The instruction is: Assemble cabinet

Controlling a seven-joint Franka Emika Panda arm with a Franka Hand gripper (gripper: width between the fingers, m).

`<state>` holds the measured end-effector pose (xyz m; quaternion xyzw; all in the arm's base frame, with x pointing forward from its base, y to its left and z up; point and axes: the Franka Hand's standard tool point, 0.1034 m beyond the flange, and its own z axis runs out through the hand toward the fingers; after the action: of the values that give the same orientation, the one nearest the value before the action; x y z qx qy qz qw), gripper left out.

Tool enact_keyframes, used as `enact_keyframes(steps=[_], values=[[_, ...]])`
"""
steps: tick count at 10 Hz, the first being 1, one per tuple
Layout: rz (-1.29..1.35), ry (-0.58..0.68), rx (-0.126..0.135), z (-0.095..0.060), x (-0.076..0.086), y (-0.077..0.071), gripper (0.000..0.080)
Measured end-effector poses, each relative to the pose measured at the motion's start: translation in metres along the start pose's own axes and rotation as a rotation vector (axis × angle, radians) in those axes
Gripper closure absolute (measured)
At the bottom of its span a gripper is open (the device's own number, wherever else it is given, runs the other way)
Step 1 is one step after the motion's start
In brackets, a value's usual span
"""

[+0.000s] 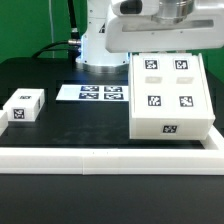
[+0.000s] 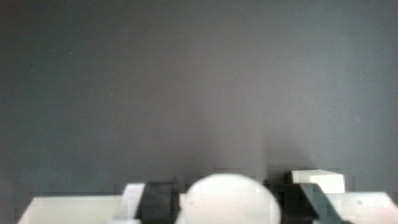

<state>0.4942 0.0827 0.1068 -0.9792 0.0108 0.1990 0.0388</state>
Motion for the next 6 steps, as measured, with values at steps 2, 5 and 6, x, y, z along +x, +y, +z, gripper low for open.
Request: enact_keyframes(steps=[2,5,6], values=[[0.0,-0.003,0.0,0.002,0.0,0.0,0.0574],[0.041,-0.066,0.011,0.008,-0.009,0.002,0.0574],[0.054,-0.103,0.015,0.003,-0.014,0.002,0.0574]])
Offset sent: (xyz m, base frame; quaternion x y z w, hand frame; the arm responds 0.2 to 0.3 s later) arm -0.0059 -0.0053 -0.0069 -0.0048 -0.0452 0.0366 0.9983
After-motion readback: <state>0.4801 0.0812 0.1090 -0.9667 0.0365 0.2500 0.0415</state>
